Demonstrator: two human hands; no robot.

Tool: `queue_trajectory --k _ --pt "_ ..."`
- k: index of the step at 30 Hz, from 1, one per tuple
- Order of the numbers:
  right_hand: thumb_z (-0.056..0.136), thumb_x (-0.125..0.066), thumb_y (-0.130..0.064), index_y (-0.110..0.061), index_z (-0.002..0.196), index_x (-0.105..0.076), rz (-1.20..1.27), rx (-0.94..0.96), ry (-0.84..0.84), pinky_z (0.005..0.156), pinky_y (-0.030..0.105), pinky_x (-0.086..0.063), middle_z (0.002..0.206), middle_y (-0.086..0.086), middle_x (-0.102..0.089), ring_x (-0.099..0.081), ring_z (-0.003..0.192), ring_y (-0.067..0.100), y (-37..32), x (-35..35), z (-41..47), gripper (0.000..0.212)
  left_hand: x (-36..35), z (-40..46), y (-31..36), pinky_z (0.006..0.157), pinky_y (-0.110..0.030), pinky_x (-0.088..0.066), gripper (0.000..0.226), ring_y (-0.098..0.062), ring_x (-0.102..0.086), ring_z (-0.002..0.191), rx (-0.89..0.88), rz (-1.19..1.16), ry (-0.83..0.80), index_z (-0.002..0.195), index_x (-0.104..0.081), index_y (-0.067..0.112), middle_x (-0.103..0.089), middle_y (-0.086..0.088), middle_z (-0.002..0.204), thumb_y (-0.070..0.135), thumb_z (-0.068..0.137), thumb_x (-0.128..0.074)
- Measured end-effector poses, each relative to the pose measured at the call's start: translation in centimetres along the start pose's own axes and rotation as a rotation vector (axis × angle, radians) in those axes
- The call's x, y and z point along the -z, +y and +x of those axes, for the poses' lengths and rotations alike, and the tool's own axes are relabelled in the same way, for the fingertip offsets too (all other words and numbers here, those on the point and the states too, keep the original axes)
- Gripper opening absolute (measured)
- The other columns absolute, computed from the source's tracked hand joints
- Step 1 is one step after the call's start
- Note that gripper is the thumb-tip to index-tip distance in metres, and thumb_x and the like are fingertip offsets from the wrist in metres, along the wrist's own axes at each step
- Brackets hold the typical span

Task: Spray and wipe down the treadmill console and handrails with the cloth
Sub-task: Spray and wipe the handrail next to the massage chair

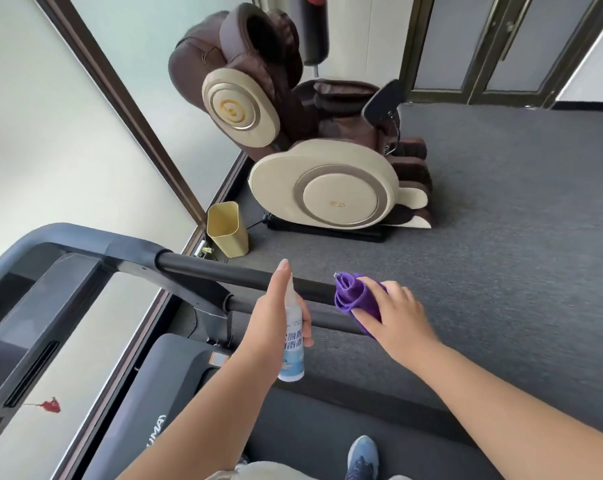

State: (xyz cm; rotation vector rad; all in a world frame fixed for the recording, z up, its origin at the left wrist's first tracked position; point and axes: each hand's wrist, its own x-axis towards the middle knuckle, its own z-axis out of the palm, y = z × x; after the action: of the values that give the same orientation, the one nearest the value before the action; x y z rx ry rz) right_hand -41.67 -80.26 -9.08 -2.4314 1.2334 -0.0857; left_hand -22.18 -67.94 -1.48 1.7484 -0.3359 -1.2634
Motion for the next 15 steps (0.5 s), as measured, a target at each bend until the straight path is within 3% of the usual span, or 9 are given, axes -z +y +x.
queue_trajectory --k 3,6,8,12,15 --pt "0.101 -0.051 -0.051 -0.035 0.149 -0.044 0.345 -0.083 -0.068 0.109 0.042 -0.039 0.132 0.000 -0.052 -0.048 0.126 0.022 2.6 -0.2 -0.7 0.050 -0.1 0.0 -0.1 0.083 -0.045 -0.054 0.090 -0.029 -0.065 0.052 0.025 -0.002 0.029 0.055 -0.059 0.008 -0.063 -0.019 0.062 0.095 0.072 -0.045" --pt "0.105 -0.055 -0.034 -0.042 0.122 -0.055 0.740 -0.238 -0.028 0.096 0.028 -0.039 0.126 -0.003 -0.053 -0.054 0.123 0.018 2.9 -1.2 -2.3 0.019 0.4 0.1 -0.2 0.083 -0.044 -0.055 0.092 -0.029 -0.065 0.052 0.038 -0.019 0.040 0.056 -0.058 0.007 -0.062 -0.018 0.061 0.097 0.072 -0.045" --pt "0.106 -0.054 -0.032 -0.043 0.113 -0.055 0.865 -0.311 0.046 0.088 0.021 -0.039 0.124 -0.003 -0.054 -0.057 0.119 0.016 2.0 -1.6 -2.5 0.013 0.9 0.3 -0.3 0.082 -0.043 -0.056 0.093 -0.029 -0.065 0.053 0.048 -0.015 0.040 0.056 -0.059 0.007 -0.063 -0.018 0.061 0.098 0.072 -0.045" --pt "0.105 -0.053 -0.035 -0.034 0.110 -0.063 0.897 -0.328 0.128 0.093 0.034 -0.048 0.119 -0.004 -0.058 -0.062 0.112 0.019 -0.3 -1.8 -1.5 0.011 2.4 0.4 -0.5 0.080 -0.043 -0.058 0.092 -0.028 -0.064 0.053 0.066 -0.047 0.051 0.056 -0.060 0.008 -0.063 -0.017 0.062 0.097 0.074 -0.047" --pt "0.101 -0.050 -0.045 -0.032 0.112 -0.064 0.713 -0.276 0.100 0.095 0.038 -0.047 0.119 -0.008 -0.056 -0.058 0.115 0.021 -1.6 -1.3 -0.5 0.022 3.5 0.7 -0.3 0.080 -0.042 -0.058 0.090 -0.028 -0.063 0.051 0.070 -0.073 0.047 0.055 -0.059 0.009 -0.063 -0.016 0.061 0.096 0.074 -0.048"
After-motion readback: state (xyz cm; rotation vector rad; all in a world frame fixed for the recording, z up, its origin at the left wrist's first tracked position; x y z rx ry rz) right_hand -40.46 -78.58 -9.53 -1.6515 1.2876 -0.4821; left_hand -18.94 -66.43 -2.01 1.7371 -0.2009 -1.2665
